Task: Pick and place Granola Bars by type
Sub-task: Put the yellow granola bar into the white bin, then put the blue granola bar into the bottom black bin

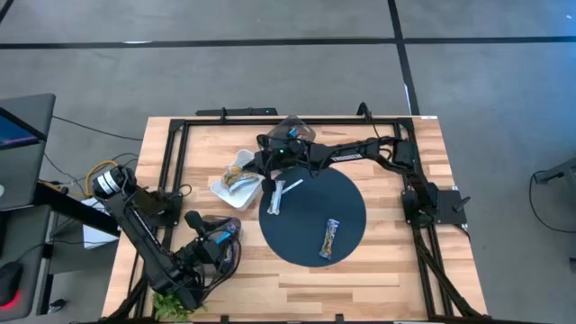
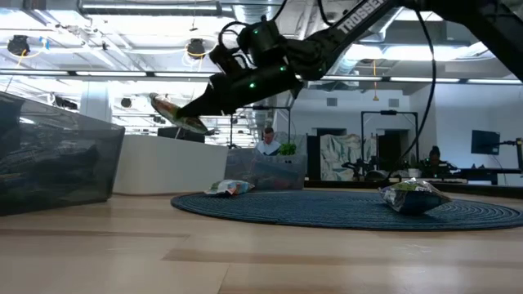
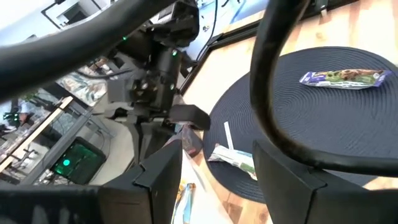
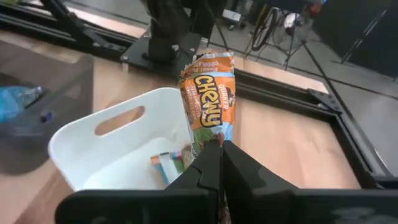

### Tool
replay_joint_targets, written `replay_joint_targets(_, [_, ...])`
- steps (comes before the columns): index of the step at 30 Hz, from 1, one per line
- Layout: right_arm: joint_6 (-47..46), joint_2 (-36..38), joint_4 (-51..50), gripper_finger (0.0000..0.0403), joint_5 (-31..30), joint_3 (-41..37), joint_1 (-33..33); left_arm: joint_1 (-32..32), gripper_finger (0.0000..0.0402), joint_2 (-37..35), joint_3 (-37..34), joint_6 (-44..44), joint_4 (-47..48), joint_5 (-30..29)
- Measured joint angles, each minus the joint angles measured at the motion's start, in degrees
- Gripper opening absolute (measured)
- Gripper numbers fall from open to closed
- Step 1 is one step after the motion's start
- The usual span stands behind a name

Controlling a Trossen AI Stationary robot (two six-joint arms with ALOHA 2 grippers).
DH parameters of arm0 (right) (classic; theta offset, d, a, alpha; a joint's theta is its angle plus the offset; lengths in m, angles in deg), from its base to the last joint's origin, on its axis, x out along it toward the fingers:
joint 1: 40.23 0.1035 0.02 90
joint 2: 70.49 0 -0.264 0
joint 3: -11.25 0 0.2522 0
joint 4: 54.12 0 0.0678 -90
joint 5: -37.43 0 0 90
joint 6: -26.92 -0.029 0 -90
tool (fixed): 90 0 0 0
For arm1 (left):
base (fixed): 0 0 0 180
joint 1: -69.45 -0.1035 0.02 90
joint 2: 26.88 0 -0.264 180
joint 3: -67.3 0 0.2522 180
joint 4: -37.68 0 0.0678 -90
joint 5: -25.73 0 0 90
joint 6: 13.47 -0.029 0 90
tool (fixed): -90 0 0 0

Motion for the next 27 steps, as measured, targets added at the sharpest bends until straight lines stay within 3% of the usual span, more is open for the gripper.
replay_joint_targets(7, [-0.98, -0.20, -2.13, 0.0020, 0.18, 0.48, -0.52, 0.17, 0.0191, 0.00, 0.00, 1.09, 0.02, -0.24])
replay_joint_targets(20, [-0.48, 0.75, -5.34, 0.0189, 0.20, 0.48, -0.85, 0.07, 0.0191, 0.00, 0.00, 1.17, 0.02, -1.49])
replay_joint_targets(24, [1.45, 3.34, -10.87, 0.0207, 0.78, 0.50, -0.86, 0.07, 0.0191, 0.00, 0.00, 1.33, -0.45, 0.25])
replay_joint_targets(27, [4.05, 6.78, -21.24, 0.0210, 3.11, 0.48, -0.77, 0.07, 0.0191, -0.01, 0.00, 1.17, -1.26, 2.21])
